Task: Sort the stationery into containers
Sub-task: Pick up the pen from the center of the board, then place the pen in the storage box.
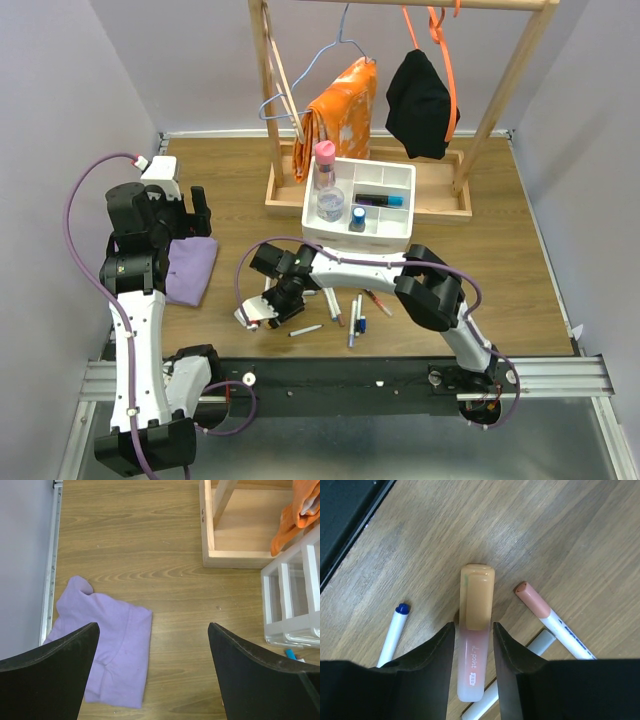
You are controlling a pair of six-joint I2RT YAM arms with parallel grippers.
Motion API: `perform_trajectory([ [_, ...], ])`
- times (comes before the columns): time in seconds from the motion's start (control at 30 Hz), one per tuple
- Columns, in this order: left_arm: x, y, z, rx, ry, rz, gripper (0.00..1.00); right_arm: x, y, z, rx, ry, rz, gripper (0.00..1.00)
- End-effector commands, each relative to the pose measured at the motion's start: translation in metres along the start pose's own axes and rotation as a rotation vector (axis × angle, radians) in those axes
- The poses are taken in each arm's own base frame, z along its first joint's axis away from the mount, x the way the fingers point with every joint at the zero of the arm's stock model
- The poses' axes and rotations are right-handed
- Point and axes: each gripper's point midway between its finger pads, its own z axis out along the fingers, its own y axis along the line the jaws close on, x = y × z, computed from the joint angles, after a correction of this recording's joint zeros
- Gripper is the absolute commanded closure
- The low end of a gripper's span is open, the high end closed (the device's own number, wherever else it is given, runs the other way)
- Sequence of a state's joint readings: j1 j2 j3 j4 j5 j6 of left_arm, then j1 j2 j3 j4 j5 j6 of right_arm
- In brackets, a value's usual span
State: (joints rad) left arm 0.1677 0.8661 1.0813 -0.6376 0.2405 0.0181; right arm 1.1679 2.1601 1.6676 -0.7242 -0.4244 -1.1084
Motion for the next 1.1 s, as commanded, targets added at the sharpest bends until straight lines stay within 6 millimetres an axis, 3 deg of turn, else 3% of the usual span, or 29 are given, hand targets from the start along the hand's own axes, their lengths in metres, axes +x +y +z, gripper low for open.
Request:
perform_trajectory([
  [0.0,0.007,-0.001,-0.001,0.002,0.021,0.012,0.01,0.022,0.015,0.021,-0.063,0.056,0.007,0.57],
  [0.07,0.007,-0.001,-0.001,0.005,0.019,0.012,0.01,0.025,0.019,0.023,-0.078,0.062,0.019,0.6],
  [0.23,0.006,-0.004,0.0,0.023,0.018,0.016,0.01,0.026,0.029,0.026,-0.142,0.056,0.076,0.77],
  [0.3,0.004,-0.004,-0.001,0.025,0.014,0.016,0.01,0.018,0.023,0.018,-0.13,0.042,0.084,0.85],
  [0.4,0.0,-0.005,-0.002,0.033,0.0,0.027,0.01,-0.006,0.004,-0.013,-0.049,0.01,0.083,0.89],
  [0.53,-0.005,-0.007,-0.002,0.04,-0.031,0.041,0.01,-0.062,-0.025,-0.082,0.091,-0.1,0.097,0.9],
  [0.6,-0.009,-0.008,-0.003,0.048,-0.048,0.04,0.01,-0.096,-0.038,-0.127,0.179,-0.182,0.081,0.91],
  [0.77,-0.02,-0.012,-0.007,0.055,-0.097,0.021,0.01,-0.15,-0.058,-0.216,0.386,-0.328,0.143,0.92],
  [0.8,-0.02,-0.013,-0.007,0.062,-0.101,0.017,0.01,-0.16,-0.057,-0.241,0.439,-0.362,0.141,0.92],
  [0.93,-0.021,-0.021,-0.009,0.103,-0.106,0.023,0.01,-0.175,-0.063,-0.307,0.634,-0.419,0.206,0.92],
  [1.03,-0.015,-0.031,-0.009,0.168,-0.088,0.038,0.01,-0.166,-0.067,-0.355,0.814,-0.372,0.235,0.93],
  [1.07,-0.013,-0.034,-0.008,0.184,-0.085,0.038,0.01,-0.151,-0.071,-0.366,0.89,-0.302,0.252,0.93],
])
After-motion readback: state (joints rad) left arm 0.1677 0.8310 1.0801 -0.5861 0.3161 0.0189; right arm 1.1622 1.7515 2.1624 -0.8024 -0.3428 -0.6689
